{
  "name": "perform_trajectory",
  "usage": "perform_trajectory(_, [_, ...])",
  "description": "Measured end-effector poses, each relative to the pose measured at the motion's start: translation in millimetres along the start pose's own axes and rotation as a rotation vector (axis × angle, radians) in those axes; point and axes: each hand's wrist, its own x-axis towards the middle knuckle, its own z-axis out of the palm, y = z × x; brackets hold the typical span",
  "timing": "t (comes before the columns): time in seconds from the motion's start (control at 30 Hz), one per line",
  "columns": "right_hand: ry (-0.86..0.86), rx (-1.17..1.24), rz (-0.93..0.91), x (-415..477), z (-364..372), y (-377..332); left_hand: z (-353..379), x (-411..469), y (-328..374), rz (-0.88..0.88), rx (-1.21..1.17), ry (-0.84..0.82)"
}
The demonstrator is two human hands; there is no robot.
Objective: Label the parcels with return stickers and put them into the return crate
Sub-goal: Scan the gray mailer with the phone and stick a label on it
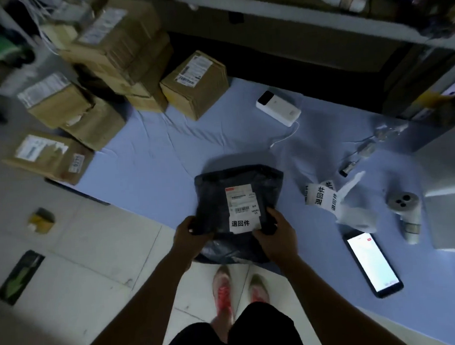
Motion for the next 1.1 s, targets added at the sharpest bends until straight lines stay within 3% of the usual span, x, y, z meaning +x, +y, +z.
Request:
perform_trajectory(0.3, [-0.196, -0.018, -0.158, -41, 102, -68, -127, -40, -52, -0.001, -0.117, 0.268])
perform_trajectory(0.57, [-0.34, -0.104, -0.318, -104, 260, -161, -303, -54, -121, 0.046, -0.247, 0.391])
perform_trajectory(0.83, [-0.429, -0.1, -0.248, -177, 445, -239, -490, -55, -202, -0.039, -0.31, 0.447])
perform_trajectory(1.1, [-0.488, -0.021, -0.176, -127, 613, -322, -638, 48, -219, -0.126, -0.275, 0.475])
